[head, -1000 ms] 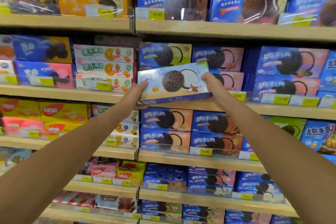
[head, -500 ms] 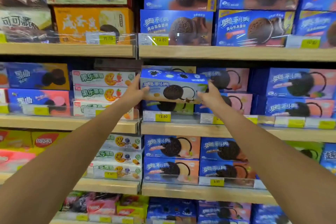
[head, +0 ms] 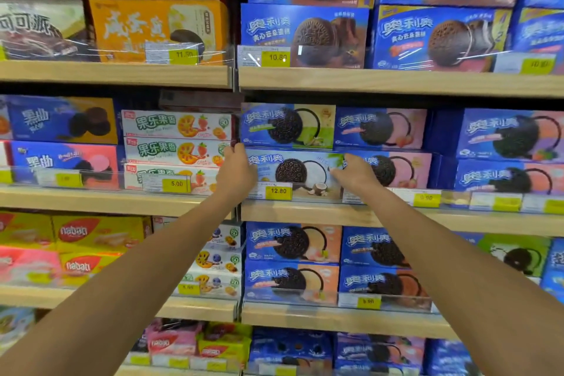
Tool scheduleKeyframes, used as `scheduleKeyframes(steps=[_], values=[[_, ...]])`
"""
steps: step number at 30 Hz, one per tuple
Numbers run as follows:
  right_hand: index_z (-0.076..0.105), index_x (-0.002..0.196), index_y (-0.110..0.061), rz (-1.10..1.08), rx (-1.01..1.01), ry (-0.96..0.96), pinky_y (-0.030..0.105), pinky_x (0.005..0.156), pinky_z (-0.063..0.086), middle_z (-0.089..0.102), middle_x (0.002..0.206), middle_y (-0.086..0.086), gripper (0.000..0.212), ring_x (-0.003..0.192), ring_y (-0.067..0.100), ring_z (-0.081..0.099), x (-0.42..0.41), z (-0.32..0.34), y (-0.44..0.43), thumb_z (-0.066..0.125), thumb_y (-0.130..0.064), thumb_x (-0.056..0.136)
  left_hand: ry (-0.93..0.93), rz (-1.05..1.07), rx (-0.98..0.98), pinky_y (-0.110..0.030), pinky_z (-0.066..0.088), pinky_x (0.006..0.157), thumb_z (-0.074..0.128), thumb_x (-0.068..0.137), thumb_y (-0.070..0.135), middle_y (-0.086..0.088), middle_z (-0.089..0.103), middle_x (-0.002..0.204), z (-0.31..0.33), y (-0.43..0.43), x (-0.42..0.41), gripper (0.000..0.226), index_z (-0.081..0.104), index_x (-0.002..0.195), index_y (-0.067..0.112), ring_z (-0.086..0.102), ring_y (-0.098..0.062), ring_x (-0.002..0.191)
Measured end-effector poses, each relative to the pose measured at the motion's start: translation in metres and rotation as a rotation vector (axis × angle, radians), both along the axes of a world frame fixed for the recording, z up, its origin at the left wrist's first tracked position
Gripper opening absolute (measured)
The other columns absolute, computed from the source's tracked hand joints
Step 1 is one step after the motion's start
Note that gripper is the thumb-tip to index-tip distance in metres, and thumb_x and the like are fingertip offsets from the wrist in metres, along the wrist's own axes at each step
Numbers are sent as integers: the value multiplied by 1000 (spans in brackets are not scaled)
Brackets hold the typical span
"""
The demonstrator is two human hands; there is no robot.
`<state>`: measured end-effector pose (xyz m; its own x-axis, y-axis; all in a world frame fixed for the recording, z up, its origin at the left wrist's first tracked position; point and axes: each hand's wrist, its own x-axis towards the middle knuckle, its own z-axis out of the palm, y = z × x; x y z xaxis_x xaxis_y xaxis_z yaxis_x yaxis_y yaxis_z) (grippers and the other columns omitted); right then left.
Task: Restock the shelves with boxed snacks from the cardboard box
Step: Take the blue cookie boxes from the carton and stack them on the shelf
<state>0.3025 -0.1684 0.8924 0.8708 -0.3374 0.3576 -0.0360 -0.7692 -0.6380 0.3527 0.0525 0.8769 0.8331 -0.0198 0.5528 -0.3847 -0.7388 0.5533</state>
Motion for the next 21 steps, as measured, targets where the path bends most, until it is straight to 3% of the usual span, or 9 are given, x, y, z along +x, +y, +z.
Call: scheduleKeyframes(steps=[2, 4, 6, 9, 15, 18, 21], values=[[34, 143, -5, -30, -23, -4, 36, 105, 34, 40, 146, 14, 57, 133, 32, 39, 0, 2, 2, 55, -25, 94, -29, 0, 25, -39, 43, 69, 56, 92, 14, -20, 36, 128, -3, -1, 0, 35, 40, 122, 4, 49, -31, 79], [37, 142, -5, -77, -52, -7, 37, 102, 37, 44, 144, 14, 55, 130, 32, 42, 3, 1, 3, 55, -25, 94, -30, 11, 23, -41, 46, 69, 55, 92, 14, -20, 35, 128, -4, -2, -3, 36, 39, 123, 4, 48, -30, 78], [50, 127, -5, -126, -71, -28, 35, 87, 43, 55, 129, 17, 38, 115, 33, 53, 7, -2, 3, 55, -18, 92, -33, 16, 12, -41, 46, 70, 55, 91, 13, -20, 36, 127, -5, -2, -4, 36, 38, 122, 3, 46, -31, 80], [57, 106, -3, -153, -83, -59, 32, 71, 40, 62, 109, 18, 21, 97, 33, 58, 11, -8, 2, 54, -15, 89, -15, 23, 28, -40, 45, 71, 54, 92, 14, -20, 36, 128, -5, -1, -3, 34, 39, 121, 2, 45, -30, 79], [58, 100, 0, -71, -96, -61, 37, 73, 47, 63, 99, 18, 20, 90, 35, 58, 8, -9, -1, 56, -12, 84, 24, 12, 42, -41, 45, 76, 51, 94, 15, -17, 36, 131, -6, -3, -3, 33, 42, 122, 1, 53, -34, 93], [59, 102, 3, -9, -39, -61, 36, 74, 48, 64, 97, 20, 23, 91, 36, 60, 4, -8, -4, 55, -7, 82, 25, -9, -6, -33, 35, 72, 50, 93, 10, -16, 35, 130, -8, -6, -7, 27, 43, 118, 1, 45, -27, 87], [56, 116, 0, 47, 75, -136, 31, 78, 43, 62, 103, 13, 29, 95, 27, 58, -4, -10, -3, 51, -5, 88, -8, -20, -137, -24, 30, 75, 54, 89, 4, -17, 34, 130, -12, -15, -13, 31, 43, 118, -2, 44, -26, 99]])
